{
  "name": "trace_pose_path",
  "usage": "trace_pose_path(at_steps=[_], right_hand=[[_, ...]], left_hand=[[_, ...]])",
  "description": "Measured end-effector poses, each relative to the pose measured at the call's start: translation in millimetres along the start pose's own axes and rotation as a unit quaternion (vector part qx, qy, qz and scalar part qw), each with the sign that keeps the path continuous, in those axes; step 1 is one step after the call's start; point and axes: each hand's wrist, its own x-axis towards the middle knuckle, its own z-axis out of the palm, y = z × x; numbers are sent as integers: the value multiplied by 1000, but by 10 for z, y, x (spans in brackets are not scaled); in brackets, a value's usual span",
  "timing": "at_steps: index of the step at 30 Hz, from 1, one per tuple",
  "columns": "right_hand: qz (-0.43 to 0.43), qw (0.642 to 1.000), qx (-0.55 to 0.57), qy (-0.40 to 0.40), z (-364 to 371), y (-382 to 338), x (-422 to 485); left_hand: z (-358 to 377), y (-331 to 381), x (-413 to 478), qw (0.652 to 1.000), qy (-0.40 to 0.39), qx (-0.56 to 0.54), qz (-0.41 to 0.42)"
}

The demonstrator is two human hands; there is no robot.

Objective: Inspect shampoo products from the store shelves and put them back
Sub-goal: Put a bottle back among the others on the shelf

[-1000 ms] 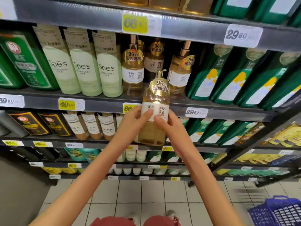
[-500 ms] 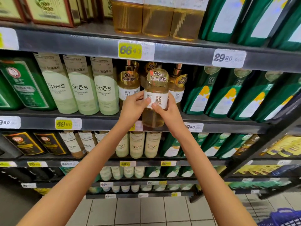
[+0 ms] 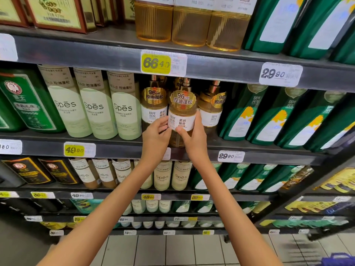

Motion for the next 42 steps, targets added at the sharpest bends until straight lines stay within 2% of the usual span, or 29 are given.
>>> trace_pose_path(at_steps=[5, 9, 19, 28, 31, 34, 38, 42], right_hand=[[21, 997, -60, 46, 8, 113, -155], [-9, 996, -77, 53, -6, 179, -328], [59, 996, -68, -18, -23, 205, -152], [61, 995, -66, -44, 8, 235, -139], [68, 995, -63, -24, 6, 213, -178], [-4, 998, -66, 8, 29, 125, -276], [-112, 992, -54, -6, 167, -207, -176], [-158, 984, -85, -10, 342, -503, 70]], left_hand=[[-10, -96, -8, 1000, -8, 1, -25], [3, -108, -29, 998, -44, 13, -35], [132, -76, 55, 994, -68, 60, -60], [135, -141, 106, 994, -68, 63, -63], [64, -144, 91, 993, -69, 63, -69], [-127, -185, 4, 995, -56, 32, -75], [-483, -220, -115, 999, -3, 0, -43], [-715, -265, -175, 998, 48, -1, -43]])
